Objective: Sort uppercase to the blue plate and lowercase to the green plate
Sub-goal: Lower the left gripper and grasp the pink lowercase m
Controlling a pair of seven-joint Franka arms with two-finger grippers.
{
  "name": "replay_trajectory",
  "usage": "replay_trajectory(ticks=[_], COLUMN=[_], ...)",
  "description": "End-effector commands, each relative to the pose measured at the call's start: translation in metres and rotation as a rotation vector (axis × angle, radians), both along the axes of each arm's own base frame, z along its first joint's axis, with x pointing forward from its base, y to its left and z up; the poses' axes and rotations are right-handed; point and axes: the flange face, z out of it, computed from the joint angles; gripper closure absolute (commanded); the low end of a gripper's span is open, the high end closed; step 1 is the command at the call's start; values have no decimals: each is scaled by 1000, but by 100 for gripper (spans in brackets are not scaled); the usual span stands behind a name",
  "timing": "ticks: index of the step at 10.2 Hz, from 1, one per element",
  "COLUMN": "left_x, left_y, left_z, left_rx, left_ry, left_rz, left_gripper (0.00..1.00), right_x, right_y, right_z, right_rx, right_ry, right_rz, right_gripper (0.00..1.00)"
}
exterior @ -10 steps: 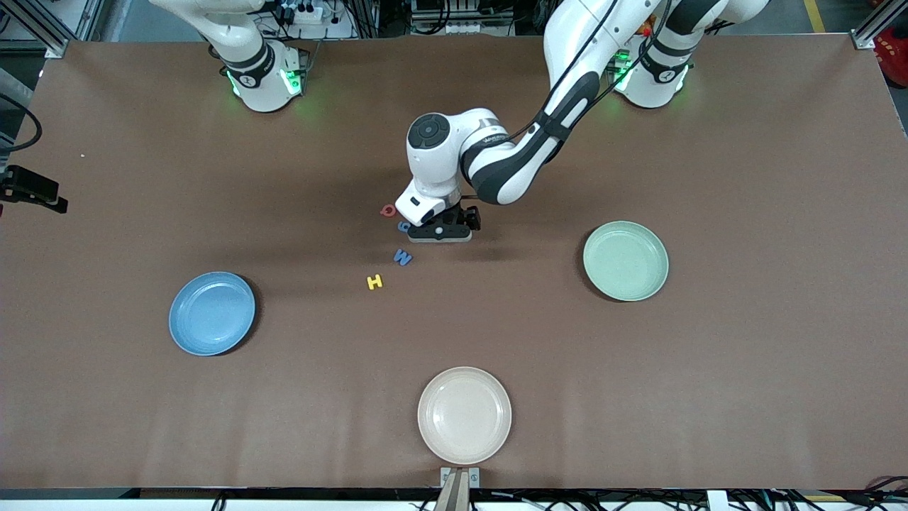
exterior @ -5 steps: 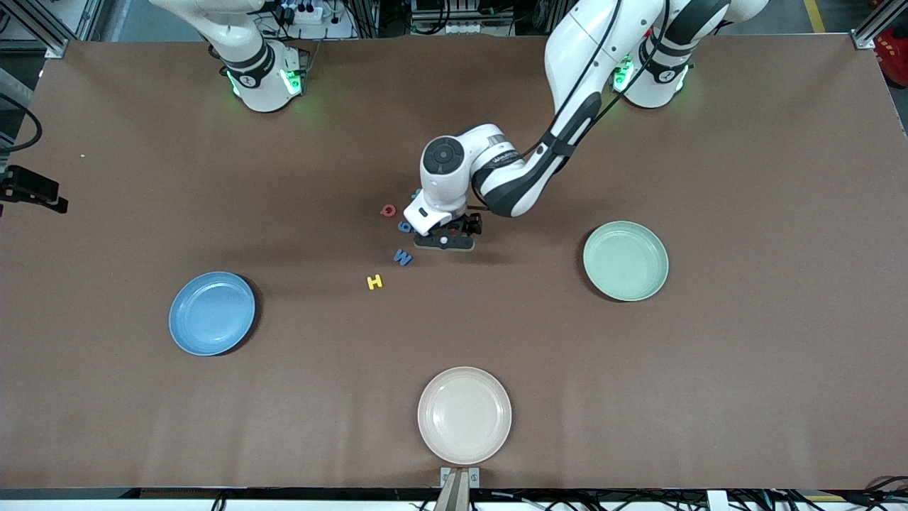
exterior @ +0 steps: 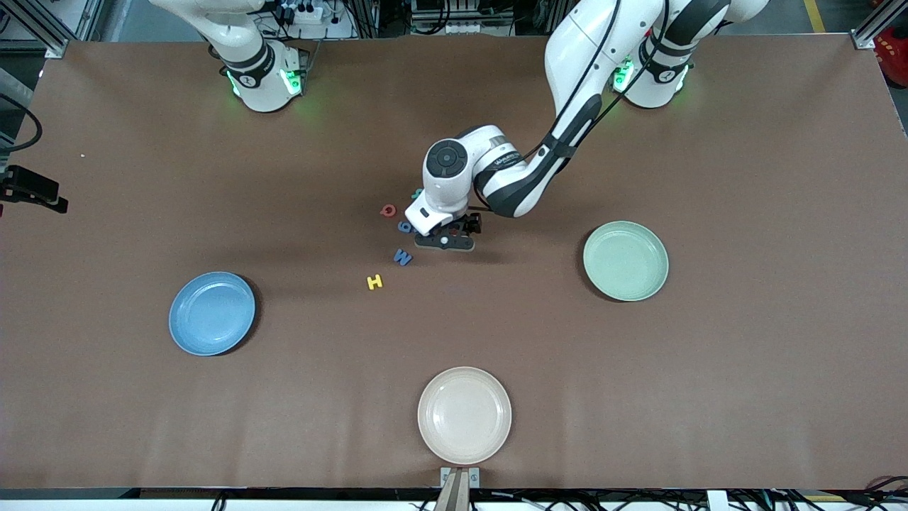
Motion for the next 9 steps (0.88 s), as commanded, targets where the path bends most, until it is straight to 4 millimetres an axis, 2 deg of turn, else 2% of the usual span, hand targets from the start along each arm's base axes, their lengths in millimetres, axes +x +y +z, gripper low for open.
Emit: replay_trajectory(ticks=[1, 3, 6, 9], left_x=[-6, -13, -24, -23], left_y=[3, 7, 3, 4], left_z=[-8, -18, -28, -28], left_rx=[-19, -18, 8, 13], left_ry=[4, 5, -21, -23], left_rz=[11, 9, 0, 0], left_gripper=[0, 0, 0, 2], right_x=[-2, -1, -1, -1], right_y=[0, 0, 0, -1], right_z=[3, 3, 3, 4], right_rx=[0, 0, -1, -1], right_ry=[0, -2, -3, -5], right_rz=[7, 7, 7, 6], right_gripper=[0, 0, 0, 0])
